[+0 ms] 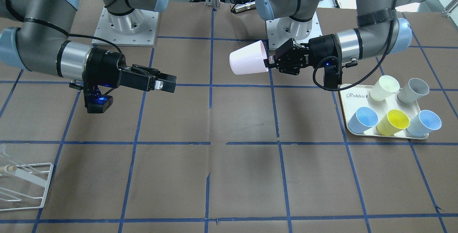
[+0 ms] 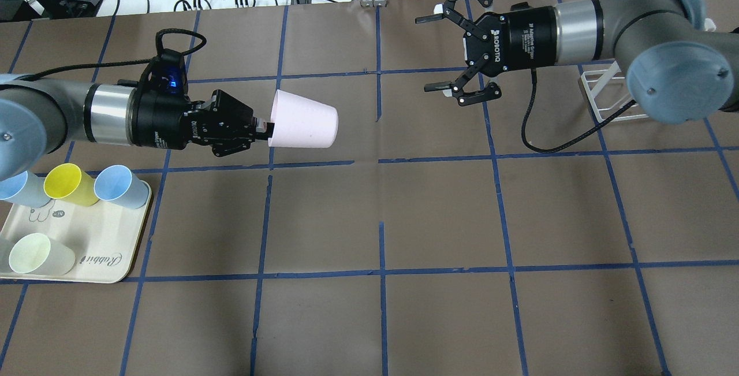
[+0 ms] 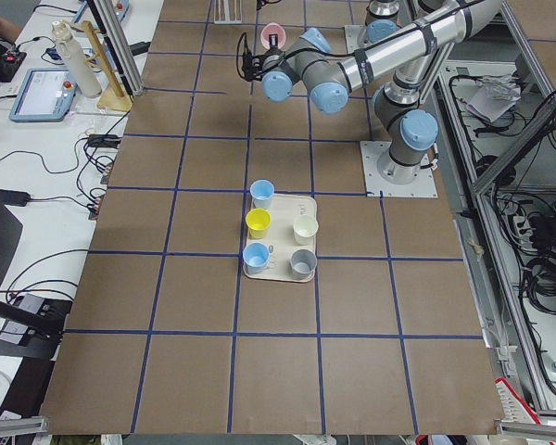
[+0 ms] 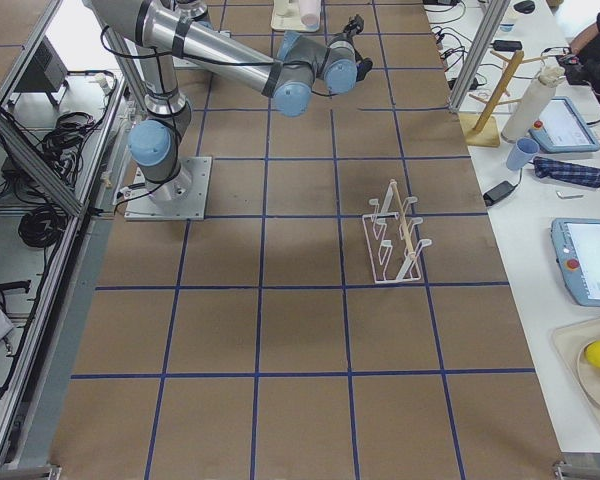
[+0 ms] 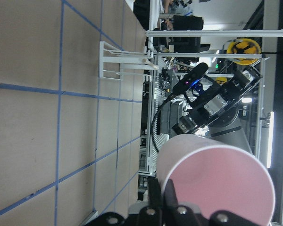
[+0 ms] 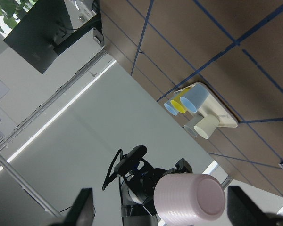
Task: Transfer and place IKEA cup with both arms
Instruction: 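Carry the pink cup to the white tray while the right gripper withdraws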
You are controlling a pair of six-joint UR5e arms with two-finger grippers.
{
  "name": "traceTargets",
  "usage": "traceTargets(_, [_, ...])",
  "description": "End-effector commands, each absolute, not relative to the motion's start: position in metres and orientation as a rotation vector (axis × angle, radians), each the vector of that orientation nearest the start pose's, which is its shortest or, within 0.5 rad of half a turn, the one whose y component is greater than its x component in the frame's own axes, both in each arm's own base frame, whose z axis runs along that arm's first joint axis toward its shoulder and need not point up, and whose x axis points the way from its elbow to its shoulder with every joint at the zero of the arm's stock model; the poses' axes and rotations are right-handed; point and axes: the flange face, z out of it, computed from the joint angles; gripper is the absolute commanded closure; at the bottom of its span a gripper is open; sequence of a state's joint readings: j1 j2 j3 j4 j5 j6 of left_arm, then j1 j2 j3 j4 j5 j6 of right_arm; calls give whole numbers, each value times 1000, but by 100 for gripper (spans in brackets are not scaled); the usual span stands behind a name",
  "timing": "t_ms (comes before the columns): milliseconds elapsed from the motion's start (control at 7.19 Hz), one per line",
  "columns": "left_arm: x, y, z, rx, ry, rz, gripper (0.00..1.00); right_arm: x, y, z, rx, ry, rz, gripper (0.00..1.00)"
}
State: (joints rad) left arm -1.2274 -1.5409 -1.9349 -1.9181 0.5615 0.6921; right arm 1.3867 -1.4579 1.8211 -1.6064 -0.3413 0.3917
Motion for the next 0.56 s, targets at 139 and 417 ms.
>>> traceTargets(139, [22, -430, 350, -35, -2378, -201, 100, 107, -498, 396, 791, 2226, 353, 0])
traceTargets(417, [91, -413, 349, -62, -2639, -287, 100, 83, -499, 422, 803, 2543, 235, 0])
